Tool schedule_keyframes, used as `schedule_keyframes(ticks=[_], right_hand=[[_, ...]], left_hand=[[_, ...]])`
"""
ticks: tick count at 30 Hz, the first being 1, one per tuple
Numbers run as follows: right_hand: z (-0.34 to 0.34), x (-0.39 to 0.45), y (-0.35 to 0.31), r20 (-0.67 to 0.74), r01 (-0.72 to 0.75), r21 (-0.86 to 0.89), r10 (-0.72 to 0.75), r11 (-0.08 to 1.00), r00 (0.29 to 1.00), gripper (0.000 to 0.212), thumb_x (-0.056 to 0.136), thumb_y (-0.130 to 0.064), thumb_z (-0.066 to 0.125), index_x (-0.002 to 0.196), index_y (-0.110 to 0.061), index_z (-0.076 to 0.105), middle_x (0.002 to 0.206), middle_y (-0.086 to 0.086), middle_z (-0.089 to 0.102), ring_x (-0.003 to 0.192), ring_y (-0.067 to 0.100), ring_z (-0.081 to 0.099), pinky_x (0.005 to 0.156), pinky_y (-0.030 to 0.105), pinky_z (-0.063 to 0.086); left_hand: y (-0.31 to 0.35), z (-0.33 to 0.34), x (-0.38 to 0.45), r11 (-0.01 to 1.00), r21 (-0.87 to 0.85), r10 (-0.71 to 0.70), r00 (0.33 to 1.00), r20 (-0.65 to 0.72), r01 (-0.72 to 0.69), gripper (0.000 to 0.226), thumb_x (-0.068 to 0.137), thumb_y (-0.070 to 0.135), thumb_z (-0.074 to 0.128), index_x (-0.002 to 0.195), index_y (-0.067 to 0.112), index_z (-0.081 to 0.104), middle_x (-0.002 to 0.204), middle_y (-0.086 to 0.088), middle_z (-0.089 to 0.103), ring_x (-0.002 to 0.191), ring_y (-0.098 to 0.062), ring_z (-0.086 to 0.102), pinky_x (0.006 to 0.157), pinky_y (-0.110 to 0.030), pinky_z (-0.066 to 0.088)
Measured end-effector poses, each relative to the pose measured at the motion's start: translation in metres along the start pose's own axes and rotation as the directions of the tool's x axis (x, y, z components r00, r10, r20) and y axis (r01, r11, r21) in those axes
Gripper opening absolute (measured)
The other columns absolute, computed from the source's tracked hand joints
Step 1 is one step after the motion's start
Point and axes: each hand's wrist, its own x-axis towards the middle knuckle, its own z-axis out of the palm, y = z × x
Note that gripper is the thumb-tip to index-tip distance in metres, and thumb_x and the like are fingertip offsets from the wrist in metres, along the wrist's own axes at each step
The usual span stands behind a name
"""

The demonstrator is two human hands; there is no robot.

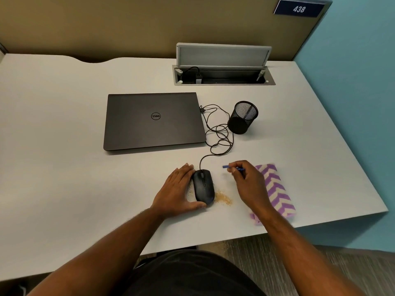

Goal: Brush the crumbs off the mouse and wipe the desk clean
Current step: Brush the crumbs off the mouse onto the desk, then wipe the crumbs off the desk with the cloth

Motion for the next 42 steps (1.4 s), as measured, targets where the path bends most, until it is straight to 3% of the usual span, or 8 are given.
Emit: schedule_keyframes(ticks=[2, 5, 10, 13, 18, 24, 33, 42], right_hand=[[-0.006, 0.011, -0.002, -0.046, 0.035, -0.067, -0.038, 0.997, 0.998, 0.023, 0.098, -0.022, 0.058, 0.119, -0.014, 0.065, 0.120, 0.003, 0.068, 0.105, 0.014, 0.062, 0.089, 0.018, 0.046], [-0.013, 0.029, -0.001, -0.005, 0.071, -0.203, -0.073, 0.977, 0.997, 0.028, 0.098, -0.016, 0.059, 0.124, -0.009, 0.066, 0.126, 0.005, 0.066, 0.111, 0.016, 0.061, 0.096, 0.017, 0.040], [-0.013, 0.051, 0.010, 0.001, 0.074, -0.281, -0.076, 0.957, 0.997, 0.033, 0.099, -0.020, 0.057, 0.131, -0.012, 0.064, 0.134, 0.004, 0.064, 0.122, 0.020, 0.060, 0.112, 0.032, 0.041], [-0.008, 0.062, 0.014, 0.022, 0.032, -0.352, -0.026, 0.935, 0.999, 0.039, 0.099, -0.024, 0.056, 0.136, -0.013, 0.060, 0.139, 0.003, 0.060, 0.126, 0.020, 0.058, 0.115, 0.033, 0.036], [0.002, 0.062, 0.030, 0.167, 0.139, -0.511, -0.060, 0.848, 0.984, 0.043, 0.101, -0.024, 0.053, 0.142, -0.011, 0.052, 0.147, 0.004, 0.053, 0.133, 0.020, 0.052, 0.114, 0.030, 0.034], [0.005, 0.062, 0.040, 0.202, 0.211, -0.627, -0.105, 0.750, 0.974, 0.050, 0.102, -0.027, 0.050, 0.148, -0.007, 0.042, 0.154, 0.007, 0.044, 0.141, 0.020, 0.043, 0.117, 0.030, 0.030], [0.007, 0.078, 0.030, 0.203, 0.128, -0.687, 0.020, 0.715, 0.979, 0.054, 0.105, -0.028, 0.041, 0.153, -0.006, 0.028, 0.162, 0.008, 0.027, 0.147, 0.022, 0.034, 0.117, 0.031, 0.029], [-0.003, 0.093, 0.030, 0.286, 0.189, -0.647, 0.005, 0.739, 0.958, 0.050, 0.105, -0.026, 0.040, 0.150, -0.003, 0.034, 0.162, 0.009, 0.028, 0.144, 0.024, 0.036, 0.117, 0.032, 0.029]], left_hand=[[0.000, 0.000, 0.000, 1.000, 0.002, 0.005, 1.000, 0.001, -0.005, 0.121, 0.072, 0.092, 0.056, 0.160, 0.019, 0.019, 0.169, 0.005, 0.012, 0.155, -0.008, 0.003, 0.127, -0.033, 0.003], [-0.001, 0.001, 0.000, 1.000, 0.010, 0.009, 1.000, -0.004, -0.009, 0.121, 0.072, 0.092, 0.055, 0.161, 0.018, 0.019, 0.169, 0.004, 0.013, 0.155, -0.008, 0.003, 0.127, -0.033, 0.003], [-0.001, 0.001, 0.000, 1.000, 0.008, 0.005, 1.000, 0.002, -0.005, 0.122, 0.071, 0.094, 0.053, 0.161, 0.019, 0.018, 0.169, 0.005, 0.012, 0.155, -0.008, 0.004, 0.128, -0.036, 0.007], [-0.001, 0.001, 0.000, 1.000, 0.005, -0.004, 1.000, 0.010, 0.004, 0.122, 0.071, 0.095, 0.052, 0.161, 0.020, 0.017, 0.169, 0.006, 0.011, 0.155, -0.008, 0.004, 0.128, -0.036, 0.008], [-0.002, 0.001, 0.000, 1.000, 0.004, -0.012, 1.000, 0.013, 0.011, 0.122, 0.071, 0.094, 0.053, 0.161, 0.021, 0.017, 0.169, 0.006, 0.011, 0.155, -0.008, 0.004, 0.127, -0.035, 0.007], [-0.001, 0.002, 0.001, 1.000, 0.011, -0.006, 1.000, 0.008, 0.006, 0.121, 0.071, 0.095, 0.052, 0.161, 0.021, 0.019, 0.169, 0.006, 0.012, 0.155, -0.008, 0.004, 0.128, -0.037, 0.009], [-0.002, 0.003, 0.000, 1.000, 0.018, -0.012, 1.000, 0.008, 0.012, 0.120, 0.071, 0.094, 0.053, 0.161, 0.021, 0.019, 0.169, 0.007, 0.011, 0.155, -0.006, 0.003, 0.128, -0.037, 0.010], [-0.001, 0.002, 0.000, 1.000, 0.025, -0.012, 1.000, 0.012, 0.012, 0.120, 0.071, 0.095, 0.052, 0.161, 0.021, 0.018, 0.169, 0.008, 0.010, 0.154, -0.005, 0.001, 0.128, -0.035, 0.008]])
